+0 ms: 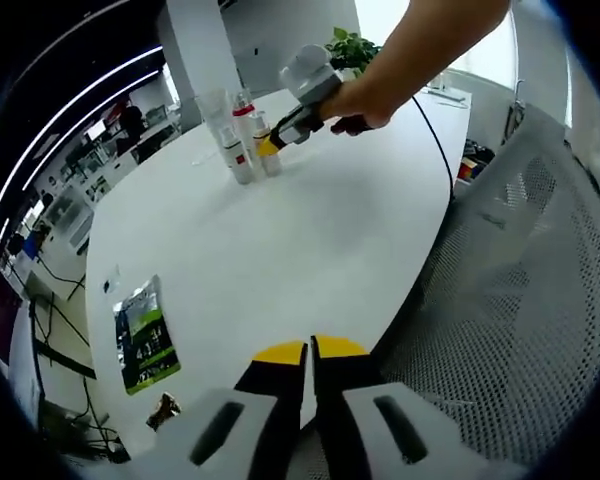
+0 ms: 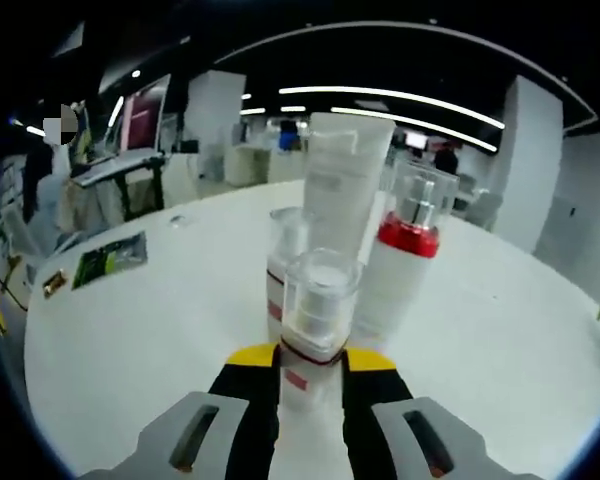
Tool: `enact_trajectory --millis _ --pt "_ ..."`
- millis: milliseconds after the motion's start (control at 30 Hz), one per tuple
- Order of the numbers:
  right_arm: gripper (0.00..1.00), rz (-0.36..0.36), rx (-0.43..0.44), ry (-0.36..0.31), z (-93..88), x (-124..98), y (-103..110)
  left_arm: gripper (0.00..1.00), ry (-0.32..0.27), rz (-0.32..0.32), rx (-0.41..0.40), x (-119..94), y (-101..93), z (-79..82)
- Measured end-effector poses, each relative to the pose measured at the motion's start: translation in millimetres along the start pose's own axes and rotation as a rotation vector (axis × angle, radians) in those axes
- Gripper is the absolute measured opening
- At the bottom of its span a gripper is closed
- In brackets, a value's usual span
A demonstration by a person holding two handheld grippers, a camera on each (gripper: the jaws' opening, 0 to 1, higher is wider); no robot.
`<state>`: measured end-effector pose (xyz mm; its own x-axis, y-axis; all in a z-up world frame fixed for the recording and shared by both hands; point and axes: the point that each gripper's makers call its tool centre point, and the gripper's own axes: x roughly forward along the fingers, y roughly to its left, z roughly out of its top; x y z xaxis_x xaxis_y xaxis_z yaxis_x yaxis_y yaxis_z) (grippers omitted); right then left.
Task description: Arrange the skincare products in the storage area until every visible bottle or jar stands upright without overlapping.
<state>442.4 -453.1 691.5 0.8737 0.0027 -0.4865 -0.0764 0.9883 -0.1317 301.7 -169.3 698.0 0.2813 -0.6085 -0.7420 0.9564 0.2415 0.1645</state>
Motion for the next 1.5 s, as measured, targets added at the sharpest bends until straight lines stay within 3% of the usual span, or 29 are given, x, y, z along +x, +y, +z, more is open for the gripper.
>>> enact_trajectory --millis 333,533,667,900,1033,1333,1500 --pt "0.18 -0.026 0.024 0.014 -10.2 7.4 4.2 0.01 -0.009 -0.056 -0.037 0.5 -9.8 0.6" --pt "0.18 -0.029 0.062 0.013 -13.5 8.2 5.8 0.01 0.034 -0.069 -0.024 2.6 -13.3 -6.7" --pt "0.18 -0.019 0.048 0.003 -12.0 10.4 5.0 0.01 0.022 -0.061 -0.046 2.8 -10.9 -5.3" --pt "0.18 -0.017 0.026 -0.02 -10.4 13.0 4.8 0.01 0.059 -0.049 -0.038 4.3 -8.2 -12.1" --pt "0.18 -0.011 -0.032 -0.016 -9.6 13.9 5.1 0.01 0.072 -0.049 -0.038 4.4 -8.2 -14.4" --pt "0.18 -0.002 -0.038 -0.016 -12.8 14.7 -13.3 0.01 0.084 -0.039 -0.052 4.5 -5.7 -16.9" --pt "0.18 -0.051 0.018 0.002 -17.3 13.1 -34.8 0.01 0.085 -0.037 -0.051 4.9 -5.7 -16.7"
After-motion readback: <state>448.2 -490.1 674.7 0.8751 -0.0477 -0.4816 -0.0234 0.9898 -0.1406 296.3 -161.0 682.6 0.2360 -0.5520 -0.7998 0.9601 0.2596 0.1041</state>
